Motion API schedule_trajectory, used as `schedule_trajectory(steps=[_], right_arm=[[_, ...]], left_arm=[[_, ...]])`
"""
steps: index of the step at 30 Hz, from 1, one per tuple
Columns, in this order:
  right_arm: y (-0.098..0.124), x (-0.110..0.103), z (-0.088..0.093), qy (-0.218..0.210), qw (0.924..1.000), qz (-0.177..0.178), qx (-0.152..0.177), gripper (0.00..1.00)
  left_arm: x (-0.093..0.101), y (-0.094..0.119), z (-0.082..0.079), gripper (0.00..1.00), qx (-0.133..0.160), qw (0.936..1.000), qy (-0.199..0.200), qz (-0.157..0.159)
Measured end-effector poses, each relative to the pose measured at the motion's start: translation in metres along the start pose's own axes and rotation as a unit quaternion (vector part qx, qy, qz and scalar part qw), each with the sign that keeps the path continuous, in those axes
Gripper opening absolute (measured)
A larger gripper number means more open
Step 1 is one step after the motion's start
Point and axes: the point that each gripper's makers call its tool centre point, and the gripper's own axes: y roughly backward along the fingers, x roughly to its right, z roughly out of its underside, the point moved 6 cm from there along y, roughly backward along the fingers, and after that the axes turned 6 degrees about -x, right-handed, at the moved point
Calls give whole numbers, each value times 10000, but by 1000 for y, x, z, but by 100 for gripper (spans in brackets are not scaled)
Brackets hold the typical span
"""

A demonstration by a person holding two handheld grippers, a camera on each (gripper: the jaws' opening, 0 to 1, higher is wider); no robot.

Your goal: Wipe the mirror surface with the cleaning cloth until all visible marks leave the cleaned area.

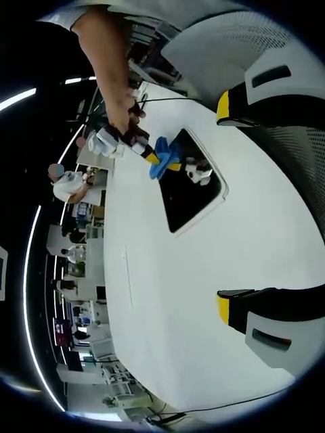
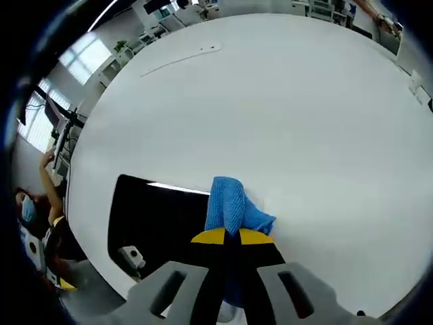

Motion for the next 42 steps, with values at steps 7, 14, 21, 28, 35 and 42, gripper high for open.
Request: schedule_trajectory(steps=[7,14,21,28,35,42], right_arm=[[2,-1,-6,16,10000,47,46,0],[-1,1,-17,23,9999,99,46,0],[-1,1,-17,6,9999,110,77,0],[-1,-1,-18,43,9998,210,12,0],[14,-1,-16,-65,9998,51,166,0],[38,12,-9,-179,9994,-134,273,0]], left_arm=[[0,0,0,99,16,10000,-37,24],[0,-1,0,99,2,10000,-16,55],[0,0,-2,99,88,9999,-5,51],[2,0,-2,99,22,10000,19,37],[4,0,-3,99,25,10000,-6,73],[4,2,-5,99,52,10000,34,51]])
